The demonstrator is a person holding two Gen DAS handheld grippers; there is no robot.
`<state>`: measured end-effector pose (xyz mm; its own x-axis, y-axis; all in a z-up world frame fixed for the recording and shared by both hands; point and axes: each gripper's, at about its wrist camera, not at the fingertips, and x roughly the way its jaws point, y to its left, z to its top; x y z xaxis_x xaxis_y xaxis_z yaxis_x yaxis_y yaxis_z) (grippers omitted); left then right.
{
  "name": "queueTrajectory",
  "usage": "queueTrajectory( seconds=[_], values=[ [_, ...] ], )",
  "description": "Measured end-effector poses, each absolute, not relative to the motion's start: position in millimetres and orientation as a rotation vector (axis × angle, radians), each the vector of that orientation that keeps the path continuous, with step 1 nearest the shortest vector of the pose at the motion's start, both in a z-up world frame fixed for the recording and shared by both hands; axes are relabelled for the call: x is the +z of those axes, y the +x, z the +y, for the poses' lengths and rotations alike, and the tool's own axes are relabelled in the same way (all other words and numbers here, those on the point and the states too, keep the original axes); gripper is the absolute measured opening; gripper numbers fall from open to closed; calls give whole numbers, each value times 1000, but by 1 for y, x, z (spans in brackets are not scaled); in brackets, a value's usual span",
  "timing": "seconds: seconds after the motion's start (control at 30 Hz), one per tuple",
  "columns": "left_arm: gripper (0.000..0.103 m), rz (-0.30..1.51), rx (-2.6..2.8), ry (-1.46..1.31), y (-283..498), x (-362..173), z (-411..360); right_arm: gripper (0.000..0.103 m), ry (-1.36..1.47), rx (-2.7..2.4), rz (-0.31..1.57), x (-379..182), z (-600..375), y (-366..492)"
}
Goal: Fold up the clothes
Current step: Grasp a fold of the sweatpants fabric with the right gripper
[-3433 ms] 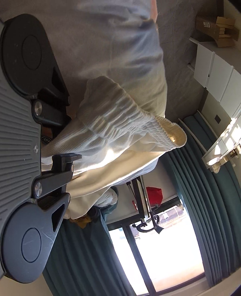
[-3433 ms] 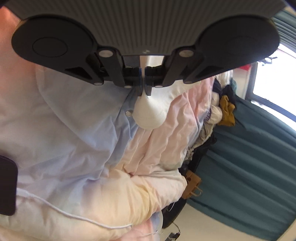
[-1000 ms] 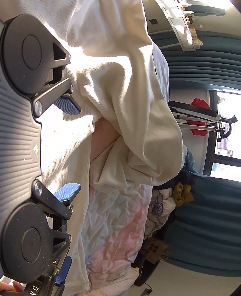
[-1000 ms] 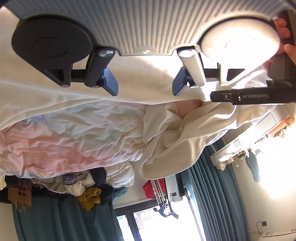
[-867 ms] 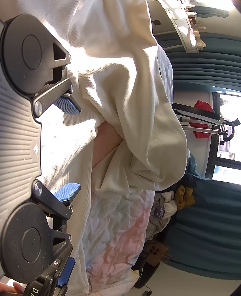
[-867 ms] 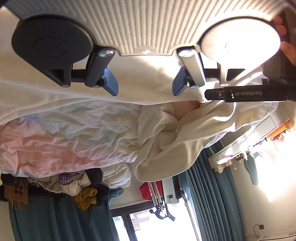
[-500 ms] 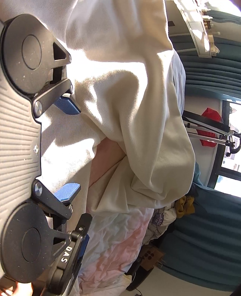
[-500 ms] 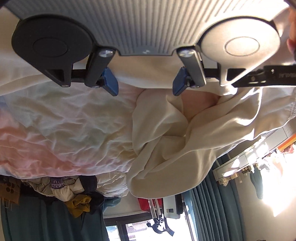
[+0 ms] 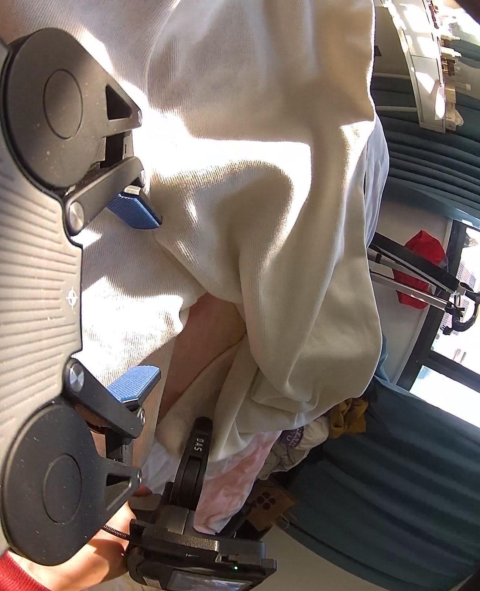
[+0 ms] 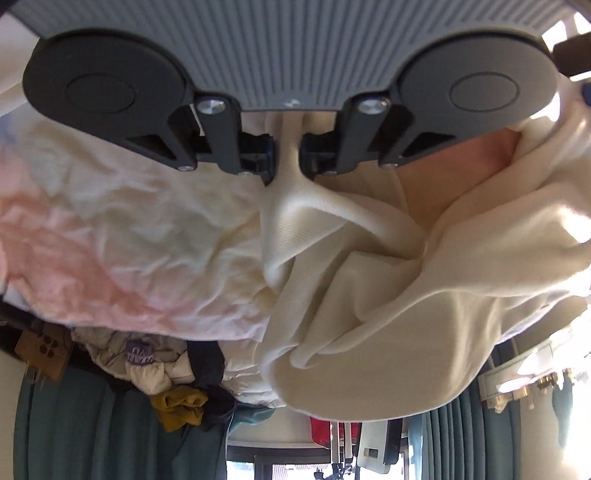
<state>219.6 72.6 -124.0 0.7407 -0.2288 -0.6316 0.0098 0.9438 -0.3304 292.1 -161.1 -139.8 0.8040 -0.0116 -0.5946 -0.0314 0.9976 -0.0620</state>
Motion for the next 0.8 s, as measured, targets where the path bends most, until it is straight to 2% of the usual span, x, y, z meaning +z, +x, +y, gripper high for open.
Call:
queueTrajectory(
  seconds=[0.27, 0.57, 0.8],
  values=[
    [83, 748, -176, -350, 215, -123, 67, 13, -444, -130, 492, -83, -219, 276],
    [83, 756, -214, -291, 212, -129, 48, 13, -910, -375, 411, -62, -300, 292],
    [83, 754, -229, -307, 218, -132, 51, 13, -1088, -459, 393, -35, -345, 315]
  ],
)
